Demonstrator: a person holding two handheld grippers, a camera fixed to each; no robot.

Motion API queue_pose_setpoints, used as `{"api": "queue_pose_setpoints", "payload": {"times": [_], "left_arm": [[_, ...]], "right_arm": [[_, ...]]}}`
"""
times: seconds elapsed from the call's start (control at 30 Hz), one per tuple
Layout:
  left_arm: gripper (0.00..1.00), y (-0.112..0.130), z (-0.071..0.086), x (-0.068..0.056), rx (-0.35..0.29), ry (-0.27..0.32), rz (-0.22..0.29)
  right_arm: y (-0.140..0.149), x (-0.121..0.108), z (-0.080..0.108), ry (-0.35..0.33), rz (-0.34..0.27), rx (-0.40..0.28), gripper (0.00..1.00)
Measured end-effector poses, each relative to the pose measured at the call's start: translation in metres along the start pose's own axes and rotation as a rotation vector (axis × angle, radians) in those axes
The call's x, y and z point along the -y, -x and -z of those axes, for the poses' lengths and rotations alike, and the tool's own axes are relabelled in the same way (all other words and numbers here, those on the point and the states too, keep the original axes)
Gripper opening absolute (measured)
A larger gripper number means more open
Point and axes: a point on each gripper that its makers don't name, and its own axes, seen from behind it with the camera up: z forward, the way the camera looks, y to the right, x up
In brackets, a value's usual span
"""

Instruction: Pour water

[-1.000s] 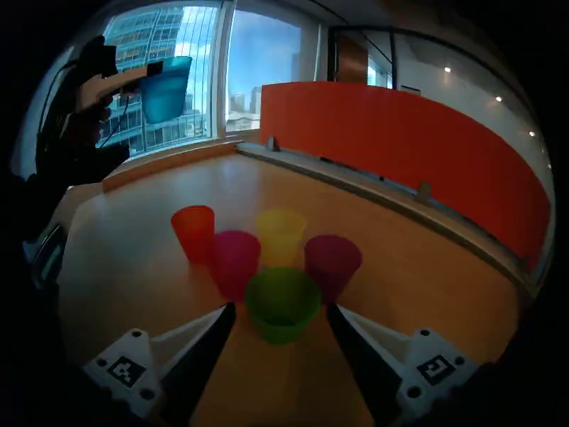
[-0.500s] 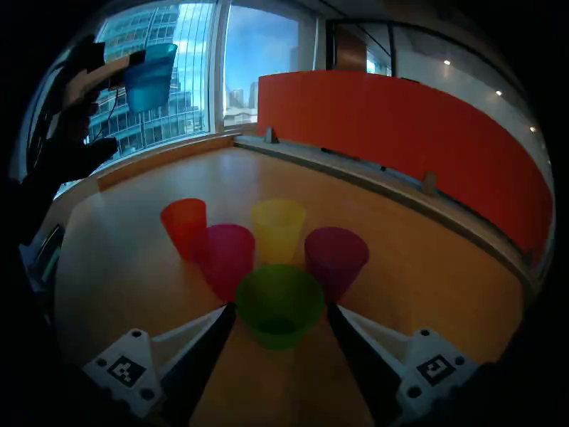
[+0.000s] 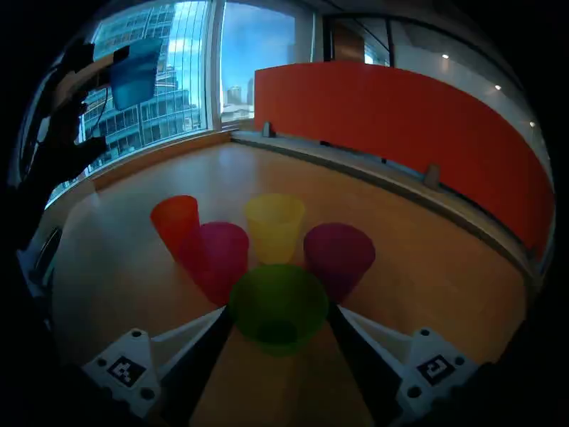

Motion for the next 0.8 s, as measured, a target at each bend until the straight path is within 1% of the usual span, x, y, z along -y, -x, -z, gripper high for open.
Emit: {"api": "queue_pose_setpoints", "payload": {"times": [0.3, 0.57, 0.8], "left_arm": [[0.89, 0.0032, 0.0006, 0.0028, 0.004, -0.003, 0.005], [0.89, 0.0061, 0.0016, 0.0028, 0.011, -0.005, 0.001], [0.89, 0.005, 0.0018, 0.0025, 0.012, -0.003, 0.0]], "right_arm": [[0.0051, 0.0005, -0.0069, 0.004, 0.011, 0.009, 0.98], [0.0017, 0.0023, -0.0102, -0.003, -0.004, -0.009, 0.91], [-0.0002, 0.0093, -0.0064, -0.023, -0.009, -0.022, 0.91]]}}
